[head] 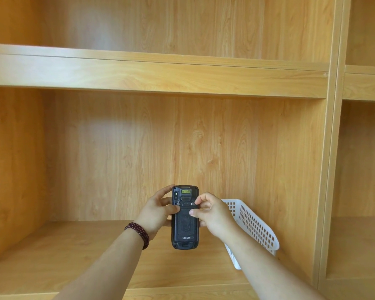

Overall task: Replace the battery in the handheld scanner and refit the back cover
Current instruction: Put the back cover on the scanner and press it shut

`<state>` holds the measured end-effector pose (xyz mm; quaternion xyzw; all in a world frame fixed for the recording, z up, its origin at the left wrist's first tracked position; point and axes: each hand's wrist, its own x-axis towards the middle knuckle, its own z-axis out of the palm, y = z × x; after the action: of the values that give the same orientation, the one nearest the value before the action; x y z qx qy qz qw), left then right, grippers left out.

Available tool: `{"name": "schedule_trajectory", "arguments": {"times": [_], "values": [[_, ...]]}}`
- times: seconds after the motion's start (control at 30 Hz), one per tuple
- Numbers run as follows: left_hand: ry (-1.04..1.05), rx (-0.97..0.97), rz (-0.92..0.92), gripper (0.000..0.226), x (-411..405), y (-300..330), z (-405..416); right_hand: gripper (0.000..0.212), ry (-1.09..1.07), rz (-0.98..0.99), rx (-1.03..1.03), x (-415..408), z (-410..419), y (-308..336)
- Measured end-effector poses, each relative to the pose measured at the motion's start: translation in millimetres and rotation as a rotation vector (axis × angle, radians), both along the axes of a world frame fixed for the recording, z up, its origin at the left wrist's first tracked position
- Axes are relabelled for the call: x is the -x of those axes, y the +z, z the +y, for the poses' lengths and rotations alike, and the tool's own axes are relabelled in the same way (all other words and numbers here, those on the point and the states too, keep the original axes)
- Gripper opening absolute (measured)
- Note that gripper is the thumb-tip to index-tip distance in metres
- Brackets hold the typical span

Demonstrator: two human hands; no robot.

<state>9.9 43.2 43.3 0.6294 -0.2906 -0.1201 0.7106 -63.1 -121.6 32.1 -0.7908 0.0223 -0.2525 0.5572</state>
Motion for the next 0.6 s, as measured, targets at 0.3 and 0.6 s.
{"name": "schedule_trajectory", "arguments": {"times": [0.3,0.6], "values": [[-0.056,0.02,-0.039,0.061,-3.7,4.5,3.8,0.036,0.08,-0.062,-0.249,-1.8,3.7,-8.4],[0.076,-0.068,-0.303,0.039,-3.6,2.6,5.5,0.04,0.22,-0.014,-0.392,0.9,3.9,-10.0]]}}
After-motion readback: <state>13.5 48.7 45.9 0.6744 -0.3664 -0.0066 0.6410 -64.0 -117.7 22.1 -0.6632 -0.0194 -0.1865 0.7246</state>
